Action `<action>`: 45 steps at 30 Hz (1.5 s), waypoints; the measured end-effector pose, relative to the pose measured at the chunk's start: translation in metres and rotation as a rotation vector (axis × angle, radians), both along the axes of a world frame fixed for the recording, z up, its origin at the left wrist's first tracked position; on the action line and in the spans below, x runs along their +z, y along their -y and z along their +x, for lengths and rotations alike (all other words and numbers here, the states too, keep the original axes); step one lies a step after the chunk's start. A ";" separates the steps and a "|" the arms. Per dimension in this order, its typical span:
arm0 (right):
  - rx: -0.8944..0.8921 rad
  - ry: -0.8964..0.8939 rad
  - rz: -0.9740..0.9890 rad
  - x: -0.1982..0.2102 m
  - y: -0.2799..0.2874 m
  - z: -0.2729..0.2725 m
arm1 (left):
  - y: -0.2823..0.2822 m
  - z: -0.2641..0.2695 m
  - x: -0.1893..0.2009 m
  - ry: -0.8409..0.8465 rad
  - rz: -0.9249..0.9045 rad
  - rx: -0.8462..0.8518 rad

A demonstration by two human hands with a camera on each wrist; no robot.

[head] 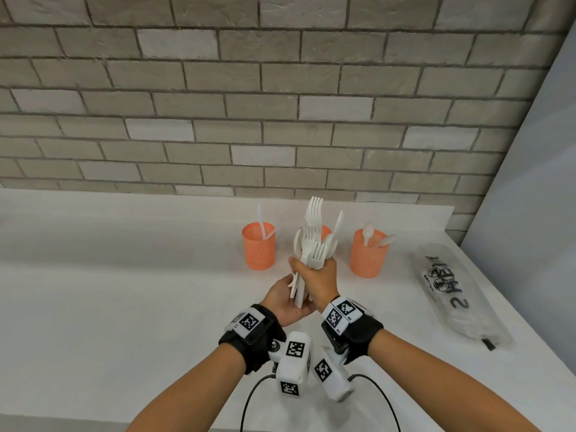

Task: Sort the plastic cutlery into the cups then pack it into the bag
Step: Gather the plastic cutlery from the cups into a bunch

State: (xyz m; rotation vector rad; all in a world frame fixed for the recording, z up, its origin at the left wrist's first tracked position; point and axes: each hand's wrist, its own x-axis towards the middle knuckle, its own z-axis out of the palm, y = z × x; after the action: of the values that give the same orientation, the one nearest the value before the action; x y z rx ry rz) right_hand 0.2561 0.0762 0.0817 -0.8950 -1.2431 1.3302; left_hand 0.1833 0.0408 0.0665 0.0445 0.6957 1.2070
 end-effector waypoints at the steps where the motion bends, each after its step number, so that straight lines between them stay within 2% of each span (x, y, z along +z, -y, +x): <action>1: -0.007 -0.007 0.010 -0.001 0.000 0.000 | 0.001 0.000 0.003 -0.017 0.013 -0.019; 5: 0.027 -0.003 0.035 0.001 -0.002 0.003 | -0.001 -0.004 0.006 -0.176 0.061 -0.070; 7: 0.044 0.025 0.030 0.003 -0.006 0.005 | 0.000 -0.006 0.005 -0.202 0.086 -0.092; 10: 0.022 0.011 -0.042 0.002 -0.014 0.004 | 0.006 -0.009 0.007 -0.243 0.165 -0.113; 13: 0.033 0.016 -0.102 -0.002 -0.015 0.003 | 0.006 -0.017 0.007 -0.377 0.265 -0.167; 18: 0.223 0.034 -0.144 -0.001 -0.012 0.003 | 0.008 -0.029 0.009 -0.632 0.361 -0.350; 24: 0.387 0.081 -0.197 0.001 -0.011 -0.004 | 0.010 -0.039 0.005 -0.881 0.312 -0.368; 29: 0.545 0.018 -0.311 0.002 -0.006 -0.010 | 0.013 -0.041 0.003 -0.904 0.331 -0.428; 32: 0.593 0.068 -0.304 -0.006 -0.002 -0.015 | 0.017 -0.046 0.003 -0.921 0.321 -0.470; 36: 0.502 0.102 -0.358 -0.017 -0.002 -0.023 | 0.021 -0.058 0.000 -1.074 0.317 -0.613; 40: 0.358 0.015 -0.407 -0.027 -0.009 -0.021 | 0.022 -0.073 -0.001 -1.234 0.285 -0.753; 42: 0.320 0.081 -0.375 -0.029 -0.014 -0.016 | 0.019 -0.083 -0.001 -1.258 0.233 -0.702; 45: 0.319 0.177 -0.350 -0.030 -0.020 -0.008 | 0.006 -0.092 0.006 -1.291 0.237 -0.412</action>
State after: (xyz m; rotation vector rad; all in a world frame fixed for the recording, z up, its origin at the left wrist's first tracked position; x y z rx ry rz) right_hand 0.2478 0.0960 0.0512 -1.1102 -1.3516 1.7926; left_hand 0.0914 0.0344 0.0722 1.1867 1.5435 0.7400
